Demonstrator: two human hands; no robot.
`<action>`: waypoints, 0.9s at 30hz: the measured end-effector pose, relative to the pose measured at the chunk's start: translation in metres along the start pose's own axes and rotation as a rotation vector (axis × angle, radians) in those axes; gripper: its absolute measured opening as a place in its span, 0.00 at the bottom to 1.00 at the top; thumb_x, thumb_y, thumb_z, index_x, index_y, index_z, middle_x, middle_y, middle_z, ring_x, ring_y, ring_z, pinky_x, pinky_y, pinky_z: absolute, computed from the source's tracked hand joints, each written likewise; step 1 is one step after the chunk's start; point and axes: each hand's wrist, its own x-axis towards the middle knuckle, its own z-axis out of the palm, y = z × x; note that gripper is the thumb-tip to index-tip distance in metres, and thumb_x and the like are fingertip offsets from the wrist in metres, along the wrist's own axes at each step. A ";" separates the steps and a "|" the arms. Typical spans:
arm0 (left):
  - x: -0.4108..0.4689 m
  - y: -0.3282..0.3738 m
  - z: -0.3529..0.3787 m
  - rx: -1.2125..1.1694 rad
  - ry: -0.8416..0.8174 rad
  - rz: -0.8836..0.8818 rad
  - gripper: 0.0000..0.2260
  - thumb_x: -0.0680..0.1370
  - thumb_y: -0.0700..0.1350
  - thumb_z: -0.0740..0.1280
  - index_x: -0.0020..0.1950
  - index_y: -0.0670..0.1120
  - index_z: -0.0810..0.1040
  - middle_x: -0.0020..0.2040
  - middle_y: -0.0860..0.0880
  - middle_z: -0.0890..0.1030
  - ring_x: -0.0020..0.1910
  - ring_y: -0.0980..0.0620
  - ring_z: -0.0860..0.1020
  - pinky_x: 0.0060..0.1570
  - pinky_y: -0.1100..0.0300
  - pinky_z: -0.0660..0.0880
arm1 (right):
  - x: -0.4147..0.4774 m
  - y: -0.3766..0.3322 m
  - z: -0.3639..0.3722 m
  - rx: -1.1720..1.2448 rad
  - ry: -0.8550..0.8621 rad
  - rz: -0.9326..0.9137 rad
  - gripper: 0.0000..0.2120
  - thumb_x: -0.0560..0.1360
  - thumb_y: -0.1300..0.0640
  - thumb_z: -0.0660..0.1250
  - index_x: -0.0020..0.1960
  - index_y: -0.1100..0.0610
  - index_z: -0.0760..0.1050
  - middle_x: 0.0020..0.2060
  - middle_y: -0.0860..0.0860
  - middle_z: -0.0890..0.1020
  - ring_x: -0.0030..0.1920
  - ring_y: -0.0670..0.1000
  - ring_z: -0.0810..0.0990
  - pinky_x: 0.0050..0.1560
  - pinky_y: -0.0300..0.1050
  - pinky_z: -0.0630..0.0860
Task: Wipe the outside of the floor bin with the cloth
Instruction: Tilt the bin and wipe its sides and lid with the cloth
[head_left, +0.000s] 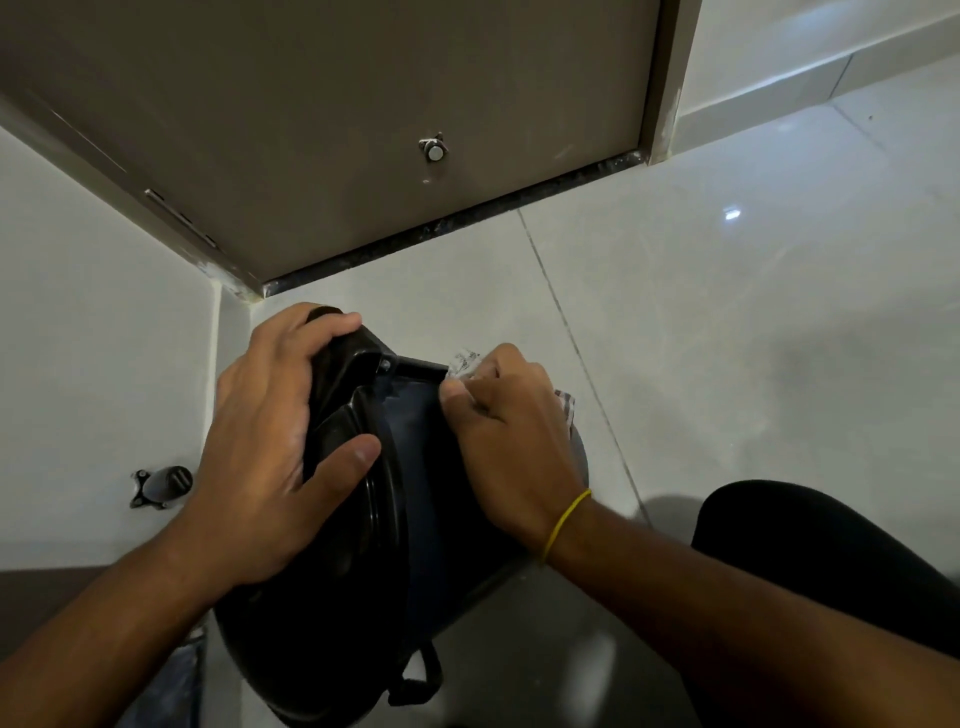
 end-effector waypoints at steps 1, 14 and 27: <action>-0.003 0.000 -0.001 -0.004 0.003 0.009 0.39 0.81 0.77 0.52 0.83 0.53 0.64 0.78 0.72 0.59 0.79 0.71 0.61 0.75 0.40 0.67 | -0.002 -0.003 0.000 0.024 -0.006 -0.007 0.22 0.84 0.48 0.64 0.36 0.59 0.70 0.47 0.53 0.77 0.53 0.57 0.75 0.56 0.54 0.73; -0.011 -0.019 -0.011 -0.105 0.006 -0.046 0.37 0.79 0.79 0.53 0.83 0.61 0.63 0.77 0.72 0.61 0.78 0.69 0.64 0.75 0.48 0.67 | 0.022 0.066 -0.016 -0.151 -0.004 0.345 0.19 0.82 0.50 0.67 0.39 0.63 0.78 0.42 0.64 0.83 0.49 0.67 0.83 0.49 0.55 0.79; 0.003 -0.008 -0.002 -0.026 -0.012 0.010 0.38 0.81 0.78 0.50 0.83 0.56 0.64 0.76 0.72 0.61 0.76 0.71 0.63 0.75 0.36 0.69 | -0.019 -0.033 0.005 0.095 -0.031 -0.216 0.14 0.83 0.50 0.65 0.40 0.55 0.75 0.43 0.52 0.76 0.42 0.51 0.78 0.43 0.42 0.74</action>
